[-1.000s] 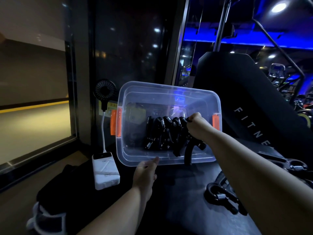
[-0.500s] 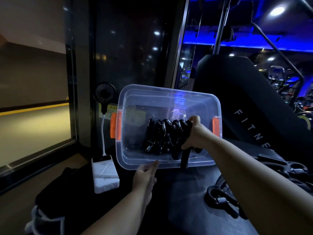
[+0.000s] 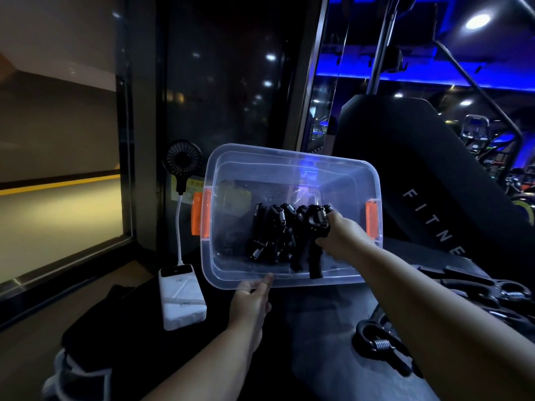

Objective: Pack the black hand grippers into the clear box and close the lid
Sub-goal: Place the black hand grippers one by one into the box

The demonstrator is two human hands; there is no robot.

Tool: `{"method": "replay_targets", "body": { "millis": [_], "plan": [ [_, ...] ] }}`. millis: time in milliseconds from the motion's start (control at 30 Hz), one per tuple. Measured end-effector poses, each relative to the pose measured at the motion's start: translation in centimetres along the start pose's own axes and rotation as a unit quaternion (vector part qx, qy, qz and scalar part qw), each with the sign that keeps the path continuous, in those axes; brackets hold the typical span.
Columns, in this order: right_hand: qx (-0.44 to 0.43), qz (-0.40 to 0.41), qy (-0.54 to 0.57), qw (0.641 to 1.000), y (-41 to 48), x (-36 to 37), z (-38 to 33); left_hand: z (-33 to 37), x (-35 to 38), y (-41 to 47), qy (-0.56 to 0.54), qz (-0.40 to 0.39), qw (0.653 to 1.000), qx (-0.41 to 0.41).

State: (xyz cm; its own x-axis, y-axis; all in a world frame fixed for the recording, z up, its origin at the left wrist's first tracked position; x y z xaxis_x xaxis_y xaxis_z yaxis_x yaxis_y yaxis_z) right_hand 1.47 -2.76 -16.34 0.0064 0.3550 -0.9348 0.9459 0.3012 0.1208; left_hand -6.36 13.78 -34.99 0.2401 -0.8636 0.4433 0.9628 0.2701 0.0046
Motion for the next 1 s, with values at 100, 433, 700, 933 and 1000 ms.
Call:
{"method": "replay_targets", "body": {
  "millis": [100, 433, 700, 933, 1000],
  "plan": [
    [0.006, -0.013, 0.000, 1.000, 0.4, 0.6, -0.2, 0.1, 0.3, 0.1, -0.024, -0.011, 1.000, 0.009],
    [-0.108, -0.002, 0.022, 0.994, 2.1, 3.4, -5.6, 1.1, -0.1, 0.1, -0.075, 0.016, 0.994, 0.074],
    [-0.149, -0.020, -0.037, 0.988, 5.0, 7.1, -10.1, 2.8, -0.6, -1.2, -0.105, 0.042, 0.984, 0.135],
    [-0.100, -0.010, -0.095, 0.990, 8.0, 9.1, -10.8, 3.0, -0.5, -1.3, -0.133, 0.038, 0.980, 0.140],
    [-0.078, -0.004, -0.110, 0.991, 8.6, 9.2, -10.6, 2.9, -0.5, -1.3, -0.139, 0.041, 0.979, 0.141]
  ]
}}
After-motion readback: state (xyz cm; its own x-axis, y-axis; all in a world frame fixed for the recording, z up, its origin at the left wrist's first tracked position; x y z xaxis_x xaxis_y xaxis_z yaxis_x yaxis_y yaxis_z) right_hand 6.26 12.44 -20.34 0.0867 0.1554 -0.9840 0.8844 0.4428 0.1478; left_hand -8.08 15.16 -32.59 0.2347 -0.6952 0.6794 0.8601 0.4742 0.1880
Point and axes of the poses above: each hand's wrist, its own y-axis towards the middle knuckle, its own x-axis out of the palm, z = x × y, the point moved 9 cm from there along y, towards the middle knuckle, and after that the axes turned 12 degrees about -z, right-handed, at the moved point
